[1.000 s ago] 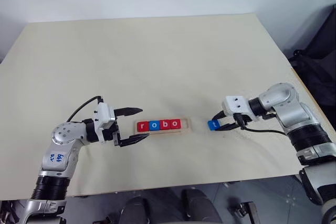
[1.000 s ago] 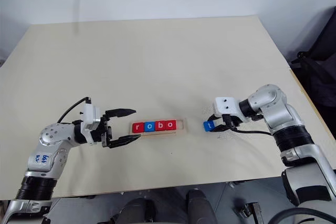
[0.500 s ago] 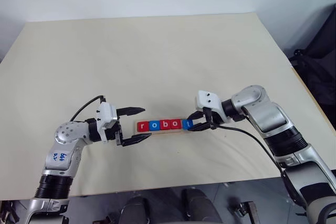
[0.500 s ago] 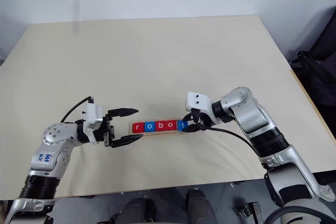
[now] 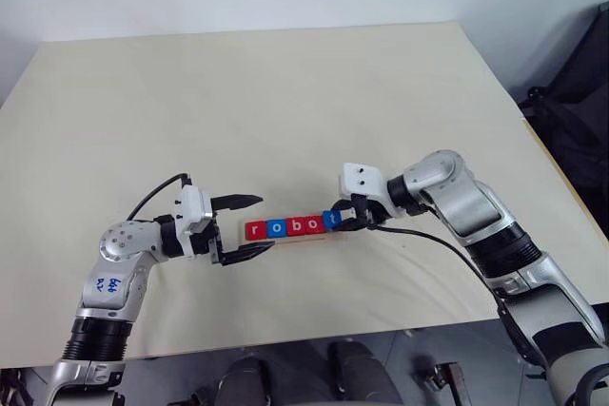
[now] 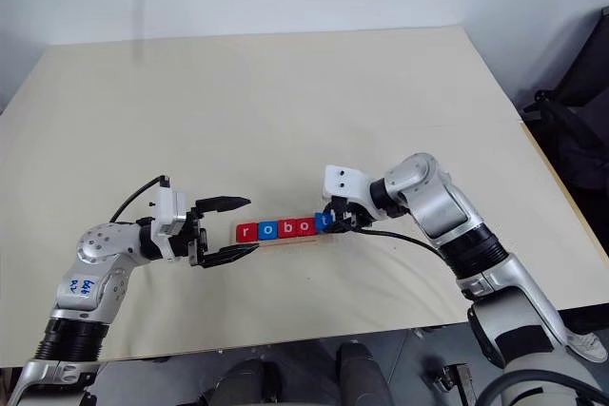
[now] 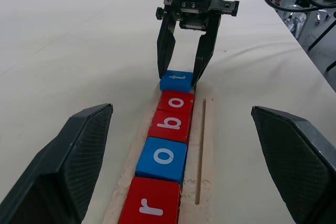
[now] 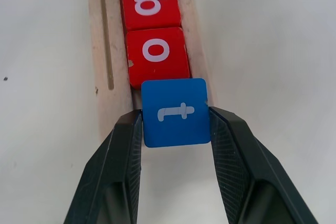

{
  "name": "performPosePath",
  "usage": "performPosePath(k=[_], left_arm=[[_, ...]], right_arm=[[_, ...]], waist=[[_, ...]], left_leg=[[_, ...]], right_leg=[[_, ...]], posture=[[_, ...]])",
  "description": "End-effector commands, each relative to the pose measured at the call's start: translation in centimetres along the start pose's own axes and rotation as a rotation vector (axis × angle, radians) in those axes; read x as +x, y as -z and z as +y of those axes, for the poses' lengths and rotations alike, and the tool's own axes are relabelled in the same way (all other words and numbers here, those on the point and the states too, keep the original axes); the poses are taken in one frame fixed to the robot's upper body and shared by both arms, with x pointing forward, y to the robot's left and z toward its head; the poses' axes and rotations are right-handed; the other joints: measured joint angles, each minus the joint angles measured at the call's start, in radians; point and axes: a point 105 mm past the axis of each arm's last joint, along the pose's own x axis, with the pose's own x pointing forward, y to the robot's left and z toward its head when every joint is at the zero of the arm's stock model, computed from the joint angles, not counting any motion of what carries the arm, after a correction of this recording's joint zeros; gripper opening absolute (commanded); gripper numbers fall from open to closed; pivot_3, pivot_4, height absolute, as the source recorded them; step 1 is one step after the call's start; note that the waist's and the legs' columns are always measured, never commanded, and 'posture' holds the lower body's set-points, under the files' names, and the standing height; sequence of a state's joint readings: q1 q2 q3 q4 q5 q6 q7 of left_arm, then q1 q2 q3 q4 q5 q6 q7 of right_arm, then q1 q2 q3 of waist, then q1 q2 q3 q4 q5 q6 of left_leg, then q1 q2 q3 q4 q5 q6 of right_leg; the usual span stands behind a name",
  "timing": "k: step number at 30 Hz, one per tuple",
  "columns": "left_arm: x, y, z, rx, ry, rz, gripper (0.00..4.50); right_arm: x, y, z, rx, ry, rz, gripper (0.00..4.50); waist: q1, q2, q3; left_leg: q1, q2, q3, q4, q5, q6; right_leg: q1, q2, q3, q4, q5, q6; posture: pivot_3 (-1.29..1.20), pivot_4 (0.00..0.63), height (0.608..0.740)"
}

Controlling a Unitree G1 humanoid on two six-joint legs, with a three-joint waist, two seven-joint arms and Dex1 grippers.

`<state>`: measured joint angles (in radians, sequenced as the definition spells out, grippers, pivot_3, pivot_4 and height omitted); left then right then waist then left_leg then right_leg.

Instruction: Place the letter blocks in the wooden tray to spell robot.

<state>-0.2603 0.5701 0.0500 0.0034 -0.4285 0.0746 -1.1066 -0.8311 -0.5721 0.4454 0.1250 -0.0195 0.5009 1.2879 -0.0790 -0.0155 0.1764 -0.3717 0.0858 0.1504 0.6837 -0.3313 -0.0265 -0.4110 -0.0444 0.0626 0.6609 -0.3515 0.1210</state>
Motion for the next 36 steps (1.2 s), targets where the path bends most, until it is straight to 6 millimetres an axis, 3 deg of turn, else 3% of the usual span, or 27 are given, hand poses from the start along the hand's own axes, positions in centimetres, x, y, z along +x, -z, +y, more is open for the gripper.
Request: performPosePath(k=[1, 7, 12, 17, 21, 26, 30, 35, 36], left_arm=[[-0.1, -0.9, -0.1, 0.035, -0.002, -0.02, 4.5], [-0.2, -0.9, -0.1, 0.034, -0.005, -0.02, 4.5], [-0.2, -0.9, -0.1, 0.036, -0.002, -0.02, 4.5], [-0.3, -0.9, 0.0, 0.037, -0.004, -0.017, 4.5], [-0.7, -0.8, 0.0, 0.036, -0.014, -0.007, 4.5], [-2.5, -0.6, 0.4, 0.035, -0.06, 0.029, 4.5], [-4.8, -0.3, 0.5, 0.014, -0.11, 0.071, 4.5], [-6.9, -0.4, 0.6, -0.004, -0.146, 0.11, 4.5], [-7.1, -0.4, 0.7, -0.001, -0.152, 0.118, 4.5]], right_arm=[[0.0, -1.3, 0.0, -0.047, 0.005, -0.016, 1.48], [0.2, -1.4, 0.1, -0.049, 0.0, -0.013, 1.48], [-0.3, -2.1, 0.1, -0.042, 0.012, -0.049, 3.19], [-2.3, -2.7, 0.6, -0.038, 0.015, -0.096, 3.19], [-3.6, -1.2, 0.9, 0.035, 0.051, -0.11, 3.19], [-5.9, 0.6, 2.0, 0.035, 0.131, -0.202, 1.98], [-8.7, 2.3, 3.2, 0.081, 0.293, -0.337, 1.98], [-10.3, 3.8, 6.5, 0.136, 0.287, -0.449, 1.98], [-10.5, 3.8, 6.7, 0.151, 0.3, -0.472, 2.37]], waist=[[-0.002, 0.0, 0.0], [-0.004, 0.0, 0.0], [-0.004, 0.0, 0.0], [-0.002, 0.0, 0.0], [0.001, 0.0, 0.0], [0.001, 0.0, 0.0], [0.0, 0.0, 0.0], [0.005, 0.0, 0.0], [0.007, 0.0, 0.0]], left_leg=[[0.0, 0.0, 0.0, 0.0, 0.0, 0.0], [0.0, 0.0, 0.0, 0.0, 0.0, 0.0], [0.0, 0.0, 0.0, 0.0, 0.0, 0.0], [0.0, 0.0, -0.001, 0.0, 0.0, 0.0], [0.0, 0.0, -0.002, 0.0, 0.0, 0.0], [0.0, 0.0, -0.002, -0.002, 0.0, 0.0], [0.0, 0.0, -0.002, -0.002, 0.0, 0.0], [0.0, -0.001, -0.002, -0.003, -0.001, 0.0], [0.0, -0.001, -0.002, -0.003, -0.001, 0.0]], right_leg=[[0.0, 0.0, 0.0, 0.0, 0.0, 0.0], [0.0, 0.0, 0.0, 0.0, 0.0, 0.0], [0.0, 0.0, 0.0, 0.0, 0.0, 0.0], [0.0, 0.0, 0.0, 0.0, 0.0, 0.0], [0.0, -0.001, 0.0, -0.001, 0.0, 0.0], [0.0, 0.0, 0.0, -0.002, 0.0, 0.0], [0.001, 0.0, 0.0, -0.002, 0.0, 0.0], [0.002, 0.0, 0.0, -0.004, 0.0, 0.0], [0.002, 0.0, 0.0, -0.004, 0.0, 0.0]], posture=[[0.0, 0.15, 0.74], [0.0, 0.15, 0.74], [0.0, 0.15, 0.74], [0.0, 0.15, 0.74], [0.0, 0.15, 0.74], [0.0, 0.15, 0.74], [0.0, 0.15, 0.74], [0.0, 0.15, 0.74], [0.0, 0.15, 0.74]])
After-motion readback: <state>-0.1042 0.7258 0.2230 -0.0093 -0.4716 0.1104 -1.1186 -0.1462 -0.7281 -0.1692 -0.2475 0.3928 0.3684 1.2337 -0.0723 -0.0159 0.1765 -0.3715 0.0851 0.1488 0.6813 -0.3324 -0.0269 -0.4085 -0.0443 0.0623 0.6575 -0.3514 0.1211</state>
